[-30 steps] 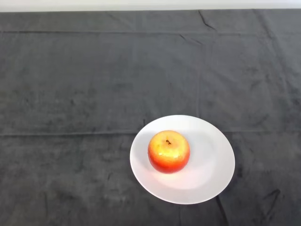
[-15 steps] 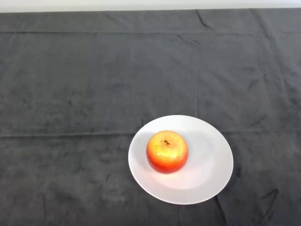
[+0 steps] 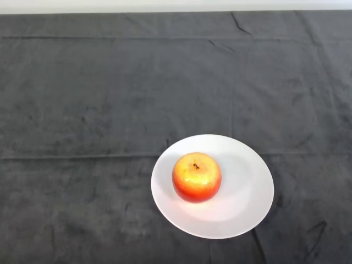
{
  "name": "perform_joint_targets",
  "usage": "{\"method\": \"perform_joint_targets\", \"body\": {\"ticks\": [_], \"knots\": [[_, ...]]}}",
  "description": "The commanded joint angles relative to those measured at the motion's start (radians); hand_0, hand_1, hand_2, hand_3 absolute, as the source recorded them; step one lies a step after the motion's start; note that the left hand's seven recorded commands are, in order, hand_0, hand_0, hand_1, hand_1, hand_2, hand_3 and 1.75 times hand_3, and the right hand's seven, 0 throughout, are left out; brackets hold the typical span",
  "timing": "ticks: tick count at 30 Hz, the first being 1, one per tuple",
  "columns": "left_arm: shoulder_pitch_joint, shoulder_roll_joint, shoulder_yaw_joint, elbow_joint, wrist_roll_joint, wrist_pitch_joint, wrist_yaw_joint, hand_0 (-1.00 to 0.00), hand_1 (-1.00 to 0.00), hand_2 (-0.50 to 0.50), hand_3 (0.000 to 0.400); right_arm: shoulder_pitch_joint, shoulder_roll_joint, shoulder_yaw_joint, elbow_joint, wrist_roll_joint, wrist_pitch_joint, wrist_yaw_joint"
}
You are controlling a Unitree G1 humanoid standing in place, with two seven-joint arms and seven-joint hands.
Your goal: Move the apple to the plate
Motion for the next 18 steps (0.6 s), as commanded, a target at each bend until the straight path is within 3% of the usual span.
{"method": "perform_joint_targets", "body": {"ticks": [1, 18], "knots": [[-0.024, 0.066, 0.012, 0.048, 0.036, -0.011, -0.017, 0.0, 0.0, 0.0, 0.0, -0.02, -0.028, -0.0142, 0.014, 0.0152, -0.003, 0.0102], [-0.029, 0.063, 0.029, 0.048, 0.065, -0.007, -0.022, 0.0, 0.0, 0.0, 0.0, -0.02, -0.028, -0.0143, 0.015, 0.0141, -0.003, 0.0112]]}}
